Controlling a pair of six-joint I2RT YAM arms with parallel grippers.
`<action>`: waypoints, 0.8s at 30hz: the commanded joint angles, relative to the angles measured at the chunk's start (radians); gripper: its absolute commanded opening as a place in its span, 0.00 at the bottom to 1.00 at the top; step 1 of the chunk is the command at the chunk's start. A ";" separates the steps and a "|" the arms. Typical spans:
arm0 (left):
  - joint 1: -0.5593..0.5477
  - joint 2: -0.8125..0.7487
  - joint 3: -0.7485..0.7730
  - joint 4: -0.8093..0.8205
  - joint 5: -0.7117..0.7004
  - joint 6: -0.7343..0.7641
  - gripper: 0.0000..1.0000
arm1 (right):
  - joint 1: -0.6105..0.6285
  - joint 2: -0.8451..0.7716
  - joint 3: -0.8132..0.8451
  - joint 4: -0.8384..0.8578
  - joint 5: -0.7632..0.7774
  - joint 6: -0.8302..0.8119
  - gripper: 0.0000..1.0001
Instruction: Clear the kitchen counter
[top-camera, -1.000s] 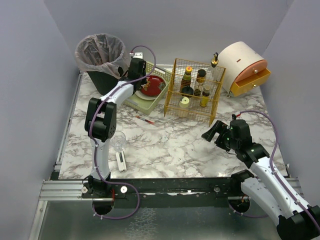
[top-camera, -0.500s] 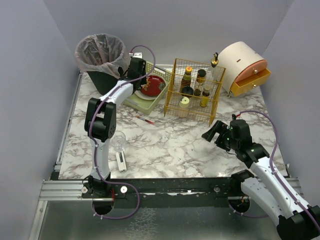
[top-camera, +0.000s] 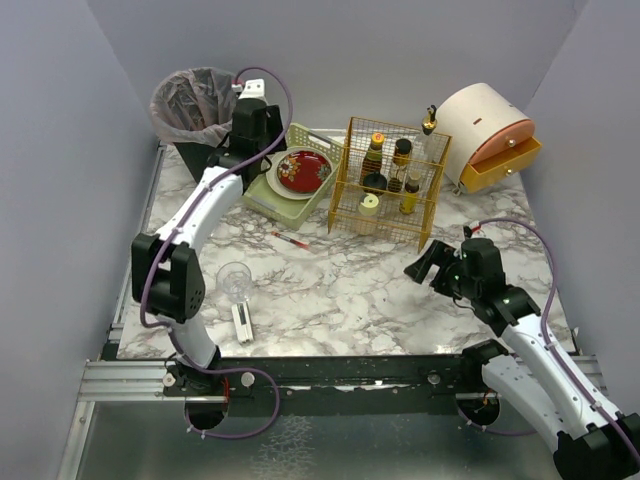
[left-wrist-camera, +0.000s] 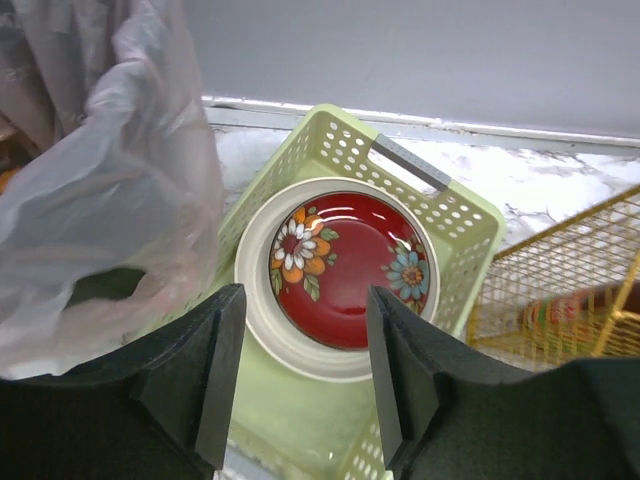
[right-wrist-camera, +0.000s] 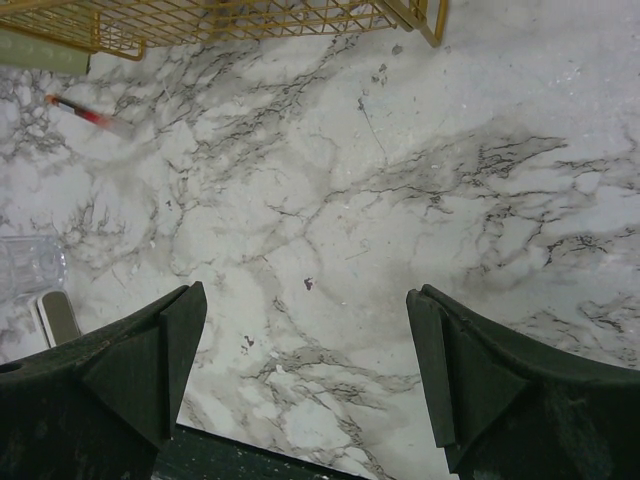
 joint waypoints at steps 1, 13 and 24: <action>-0.005 -0.153 -0.096 -0.038 0.017 -0.036 0.58 | 0.000 -0.010 0.047 0.007 0.024 -0.040 0.89; -0.004 -0.544 -0.446 -0.194 -0.052 -0.123 0.72 | 0.000 0.010 0.058 0.045 0.006 -0.066 0.89; -0.004 -0.752 -0.658 -0.448 -0.015 -0.286 0.80 | 0.000 0.043 0.040 0.073 -0.012 -0.062 0.89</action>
